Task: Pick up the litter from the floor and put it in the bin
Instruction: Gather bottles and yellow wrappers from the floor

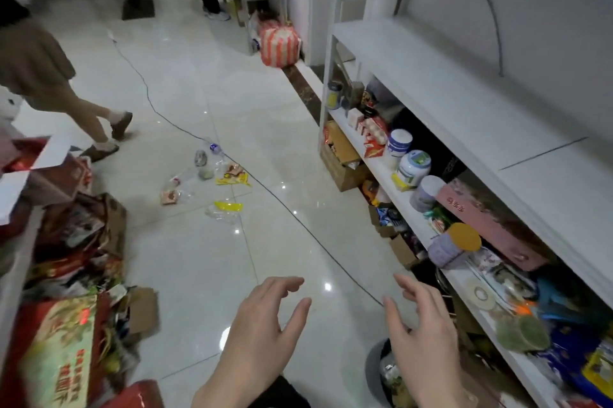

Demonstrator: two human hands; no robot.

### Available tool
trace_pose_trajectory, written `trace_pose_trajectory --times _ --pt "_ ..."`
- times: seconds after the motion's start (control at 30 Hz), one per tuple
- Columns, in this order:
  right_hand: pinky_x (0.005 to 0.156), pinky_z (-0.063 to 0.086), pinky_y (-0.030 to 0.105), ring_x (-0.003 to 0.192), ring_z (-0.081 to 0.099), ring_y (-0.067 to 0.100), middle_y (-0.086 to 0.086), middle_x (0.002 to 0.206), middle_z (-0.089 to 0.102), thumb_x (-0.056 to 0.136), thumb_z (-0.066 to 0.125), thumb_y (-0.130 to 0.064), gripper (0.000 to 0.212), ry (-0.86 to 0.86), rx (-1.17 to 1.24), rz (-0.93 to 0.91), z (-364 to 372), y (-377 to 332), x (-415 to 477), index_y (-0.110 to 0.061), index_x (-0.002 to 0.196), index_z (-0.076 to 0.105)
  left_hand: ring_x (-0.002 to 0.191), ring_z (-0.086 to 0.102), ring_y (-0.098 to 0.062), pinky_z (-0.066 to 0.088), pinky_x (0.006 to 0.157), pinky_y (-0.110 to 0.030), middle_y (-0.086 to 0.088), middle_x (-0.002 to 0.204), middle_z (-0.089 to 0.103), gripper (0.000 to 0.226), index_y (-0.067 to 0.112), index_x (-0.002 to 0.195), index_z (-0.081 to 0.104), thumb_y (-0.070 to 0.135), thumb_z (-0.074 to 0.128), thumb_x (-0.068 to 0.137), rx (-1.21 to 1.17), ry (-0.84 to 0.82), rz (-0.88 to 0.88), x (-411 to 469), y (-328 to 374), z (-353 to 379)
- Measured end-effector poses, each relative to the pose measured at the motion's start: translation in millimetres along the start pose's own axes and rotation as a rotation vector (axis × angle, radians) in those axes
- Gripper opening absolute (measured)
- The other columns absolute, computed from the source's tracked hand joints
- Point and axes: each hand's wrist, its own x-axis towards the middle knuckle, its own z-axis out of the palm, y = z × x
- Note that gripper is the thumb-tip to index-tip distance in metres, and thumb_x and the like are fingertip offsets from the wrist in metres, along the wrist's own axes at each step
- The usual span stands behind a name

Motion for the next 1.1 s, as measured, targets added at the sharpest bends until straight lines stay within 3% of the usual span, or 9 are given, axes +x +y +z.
trace_pose_trajectory --times 0.23,0.43,0.63,0.83,1.1 --pt "0.089 0.039 0.027 0.107 0.057 0.012 -0.009 0.112 0.058 0.090 0.069 -0.019 0.035 -0.057 -0.045 -0.195 91.0 -94.4 66.9 -0.026 0.124 0.062 0.109 0.050 0.006 0.043 0.095 -0.026 0.030 0.113 0.053 0.035 0.040 0.123 0.055 0.057 0.046 0.093 0.121 0.133 -0.094 59.9 -79.4 -94.2" --pt "0.093 0.036 0.022 0.112 0.053 0.005 -0.018 0.114 0.054 0.094 0.064 -0.026 0.034 -0.214 -0.078 -0.244 162.6 -145.6 110.0 -0.029 0.128 0.059 0.109 0.053 0.000 0.046 0.095 -0.032 0.023 0.115 0.056 0.036 0.033 0.126 0.057 0.050 0.051 0.094 0.112 0.250 -0.235 97.1 -135.9 -155.3" --pt "0.094 0.037 0.021 0.116 0.050 0.002 -0.017 0.120 0.053 0.096 0.061 -0.031 0.036 -0.329 -0.086 -0.265 220.4 -179.7 170.6 -0.033 0.131 0.055 0.110 0.052 0.000 0.046 0.095 -0.032 0.023 0.118 0.057 0.035 0.033 0.127 0.057 0.048 0.053 0.094 0.093 0.299 -0.336 152.1 -165.8 -179.6" --pt "0.096 0.042 0.026 0.115 0.050 0.001 -0.017 0.118 0.052 0.096 0.062 -0.028 0.034 -0.333 -0.041 -0.300 272.8 -211.5 278.7 -0.035 0.129 0.055 0.110 0.052 0.000 0.047 0.092 -0.032 0.024 0.117 0.054 0.034 0.034 0.126 0.055 0.048 0.053 0.095 0.096 0.302 -0.357 268.4 -177.2 -197.0" --pt "0.098 0.046 0.034 0.113 0.051 0.004 -0.013 0.119 0.052 0.094 0.064 -0.026 0.036 -0.378 -0.041 -0.348 327.2 -268.0 435.1 -0.026 0.130 0.057 0.111 0.050 0.001 0.043 0.098 -0.030 0.019 0.123 0.056 0.038 0.033 0.130 0.053 0.049 0.051 0.096 0.123 0.303 -0.393 433.6 -183.7 -233.3"
